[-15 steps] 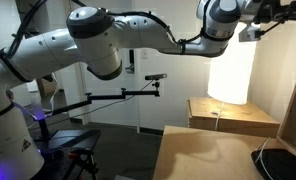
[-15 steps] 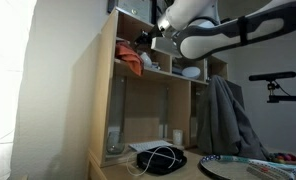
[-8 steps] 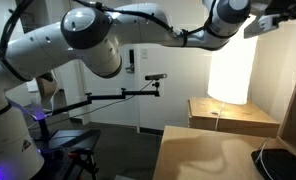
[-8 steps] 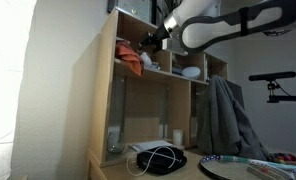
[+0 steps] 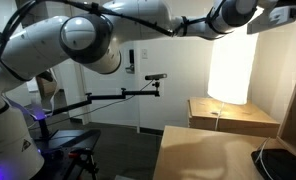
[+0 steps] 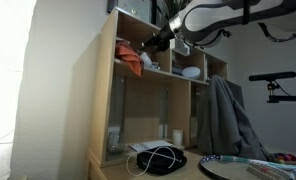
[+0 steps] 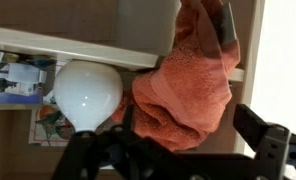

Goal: Move the tennis rack slightly to the right. Pick up the orange towel from the top compartment and put it on the table.

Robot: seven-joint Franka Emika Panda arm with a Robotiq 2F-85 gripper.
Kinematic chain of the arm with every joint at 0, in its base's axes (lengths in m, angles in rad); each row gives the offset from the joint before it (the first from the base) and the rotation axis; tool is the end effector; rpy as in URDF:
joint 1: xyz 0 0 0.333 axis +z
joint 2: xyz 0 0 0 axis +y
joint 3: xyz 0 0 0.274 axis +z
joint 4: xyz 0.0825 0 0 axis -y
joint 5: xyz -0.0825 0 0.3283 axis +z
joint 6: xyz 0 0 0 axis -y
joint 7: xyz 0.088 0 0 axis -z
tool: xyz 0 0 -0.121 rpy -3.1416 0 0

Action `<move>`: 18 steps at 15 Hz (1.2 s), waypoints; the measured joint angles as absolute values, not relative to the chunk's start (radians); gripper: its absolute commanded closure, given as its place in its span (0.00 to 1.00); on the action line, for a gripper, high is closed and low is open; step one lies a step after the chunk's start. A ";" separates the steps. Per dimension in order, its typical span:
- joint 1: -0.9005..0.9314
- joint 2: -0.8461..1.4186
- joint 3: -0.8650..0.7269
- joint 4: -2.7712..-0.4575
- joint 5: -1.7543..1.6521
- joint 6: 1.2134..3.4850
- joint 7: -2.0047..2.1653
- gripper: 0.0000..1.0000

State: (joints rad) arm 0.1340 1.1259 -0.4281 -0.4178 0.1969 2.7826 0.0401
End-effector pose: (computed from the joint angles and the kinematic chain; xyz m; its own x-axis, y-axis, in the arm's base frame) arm 0.7475 0.0253 0.5270 0.2993 0.1248 0.9460 -0.0582 -0.9872 0.1487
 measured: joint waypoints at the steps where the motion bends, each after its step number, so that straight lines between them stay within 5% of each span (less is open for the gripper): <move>1: 0.129 1.125 -0.422 -0.418 0.197 2.783 0.031 0.00; 18: 0.166 1.125 -0.422 -0.436 0.130 2.780 -0.016 0.00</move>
